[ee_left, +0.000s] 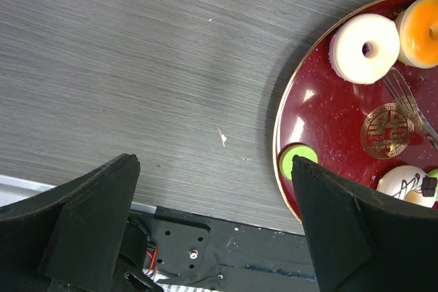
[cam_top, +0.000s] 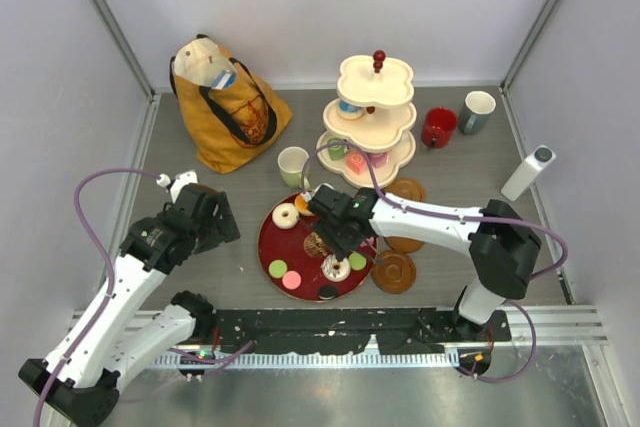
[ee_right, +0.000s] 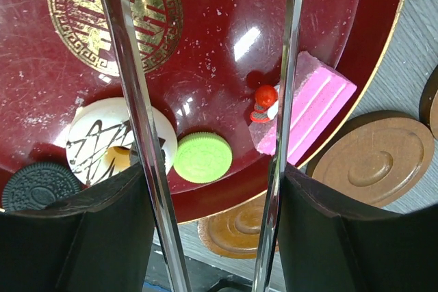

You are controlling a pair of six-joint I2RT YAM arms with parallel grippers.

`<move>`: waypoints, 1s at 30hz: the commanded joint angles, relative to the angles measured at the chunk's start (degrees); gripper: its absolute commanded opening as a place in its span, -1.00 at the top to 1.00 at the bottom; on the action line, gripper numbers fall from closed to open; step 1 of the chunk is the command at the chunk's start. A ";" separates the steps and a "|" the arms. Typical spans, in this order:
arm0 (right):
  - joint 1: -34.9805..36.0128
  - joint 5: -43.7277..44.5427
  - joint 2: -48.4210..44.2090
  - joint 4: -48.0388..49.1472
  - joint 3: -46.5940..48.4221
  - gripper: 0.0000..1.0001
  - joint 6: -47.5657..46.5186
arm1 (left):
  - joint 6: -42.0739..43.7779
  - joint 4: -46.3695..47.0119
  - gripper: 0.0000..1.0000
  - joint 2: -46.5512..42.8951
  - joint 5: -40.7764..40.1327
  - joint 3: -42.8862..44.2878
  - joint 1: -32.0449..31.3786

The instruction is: Serve the afternoon tea

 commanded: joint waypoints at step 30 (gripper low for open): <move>-1.57 1.97 -5.96 2.94 0.79 0.09 1.90 | 1.01 1.44 -0.99 -0.28 0.16 -0.28 0.21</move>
